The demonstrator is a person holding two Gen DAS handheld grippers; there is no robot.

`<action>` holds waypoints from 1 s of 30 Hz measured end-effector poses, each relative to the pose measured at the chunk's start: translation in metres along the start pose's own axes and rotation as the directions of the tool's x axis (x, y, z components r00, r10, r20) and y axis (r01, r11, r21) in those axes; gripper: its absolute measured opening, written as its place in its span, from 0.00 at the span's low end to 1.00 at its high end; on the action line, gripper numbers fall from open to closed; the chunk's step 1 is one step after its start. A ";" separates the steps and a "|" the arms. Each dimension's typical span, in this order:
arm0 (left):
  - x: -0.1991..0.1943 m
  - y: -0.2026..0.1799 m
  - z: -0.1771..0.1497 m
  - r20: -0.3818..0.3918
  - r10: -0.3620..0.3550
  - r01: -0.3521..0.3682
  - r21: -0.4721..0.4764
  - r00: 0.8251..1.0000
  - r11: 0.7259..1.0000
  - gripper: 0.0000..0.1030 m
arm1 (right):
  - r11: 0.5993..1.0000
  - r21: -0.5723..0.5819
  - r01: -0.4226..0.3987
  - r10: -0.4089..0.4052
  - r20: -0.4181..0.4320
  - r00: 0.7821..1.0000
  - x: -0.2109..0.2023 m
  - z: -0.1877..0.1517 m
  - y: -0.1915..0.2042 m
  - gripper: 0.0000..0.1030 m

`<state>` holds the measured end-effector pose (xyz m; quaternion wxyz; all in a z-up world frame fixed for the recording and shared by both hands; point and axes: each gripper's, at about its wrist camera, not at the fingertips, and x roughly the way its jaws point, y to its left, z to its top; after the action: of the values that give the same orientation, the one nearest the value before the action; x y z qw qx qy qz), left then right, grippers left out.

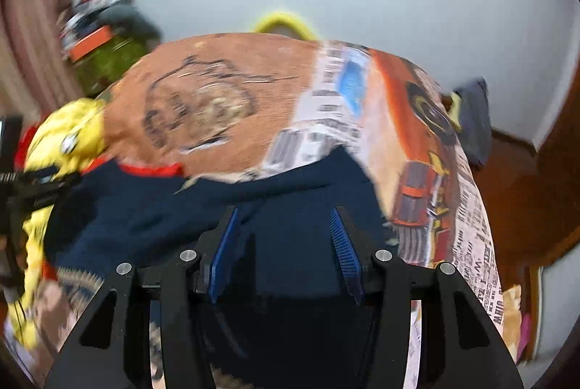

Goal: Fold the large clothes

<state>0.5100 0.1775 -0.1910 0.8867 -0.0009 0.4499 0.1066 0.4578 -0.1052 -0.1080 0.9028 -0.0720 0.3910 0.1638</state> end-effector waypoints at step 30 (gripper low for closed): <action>-0.030 0.055 -0.118 -0.049 -0.075 0.063 -0.215 0.996 0.975 0.93 | 0.997 0.063 0.049 -0.042 -0.111 0.993 -0.012 -0.075 -0.030 0.85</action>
<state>0.3881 0.2144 -0.2315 0.8716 -0.1147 0.4604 0.1232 0.4095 -0.1557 -0.1505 0.8853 -0.0598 0.4436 0.1261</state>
